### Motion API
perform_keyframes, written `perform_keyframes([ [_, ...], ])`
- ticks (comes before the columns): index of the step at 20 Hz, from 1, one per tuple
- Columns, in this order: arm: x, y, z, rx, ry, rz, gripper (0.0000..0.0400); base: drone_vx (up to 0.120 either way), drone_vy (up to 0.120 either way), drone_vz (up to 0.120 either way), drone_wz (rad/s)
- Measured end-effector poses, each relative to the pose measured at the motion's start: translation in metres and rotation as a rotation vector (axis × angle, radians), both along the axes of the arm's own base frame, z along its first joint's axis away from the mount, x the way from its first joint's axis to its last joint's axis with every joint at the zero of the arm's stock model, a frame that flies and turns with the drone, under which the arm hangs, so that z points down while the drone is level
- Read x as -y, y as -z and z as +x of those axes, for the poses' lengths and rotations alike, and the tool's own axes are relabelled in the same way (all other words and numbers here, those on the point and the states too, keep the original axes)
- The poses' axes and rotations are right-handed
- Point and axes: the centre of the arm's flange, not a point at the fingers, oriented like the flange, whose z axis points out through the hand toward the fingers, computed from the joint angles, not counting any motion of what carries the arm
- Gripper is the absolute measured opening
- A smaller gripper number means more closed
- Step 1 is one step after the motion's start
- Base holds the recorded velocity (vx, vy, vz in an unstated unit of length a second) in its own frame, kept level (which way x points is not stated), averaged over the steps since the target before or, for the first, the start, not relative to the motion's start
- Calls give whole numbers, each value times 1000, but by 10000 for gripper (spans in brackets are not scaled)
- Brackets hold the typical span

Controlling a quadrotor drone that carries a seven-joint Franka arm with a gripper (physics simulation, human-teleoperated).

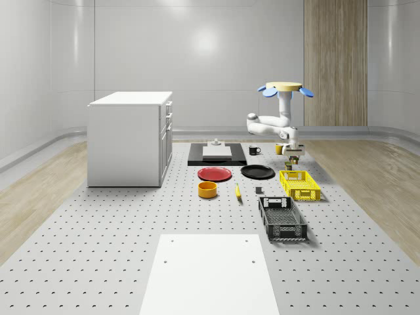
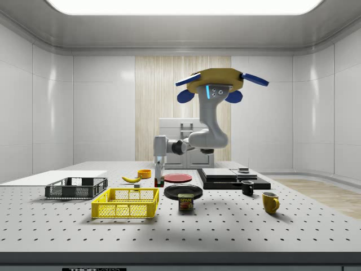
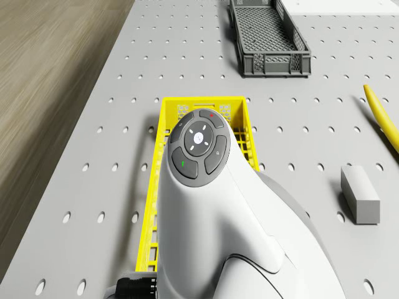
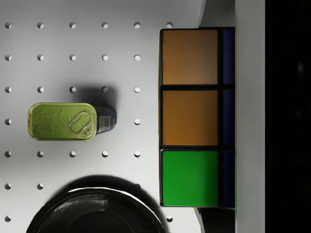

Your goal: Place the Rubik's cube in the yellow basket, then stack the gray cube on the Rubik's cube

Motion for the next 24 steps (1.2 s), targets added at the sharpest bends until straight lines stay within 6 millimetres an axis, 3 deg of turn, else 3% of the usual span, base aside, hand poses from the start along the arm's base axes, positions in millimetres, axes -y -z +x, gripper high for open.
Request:
perform_keyframes([
  [11, 0, 0, 0, 0, 0, 0, 325, 120, 0, -4, 0],
  [17, 0, 0, 0, 0, 0, 0, 325, 120, -73, -120, 0],
  [24, 0, 0, 0, 0, 0, 0, 325, 120, 0, -86, 0],
])
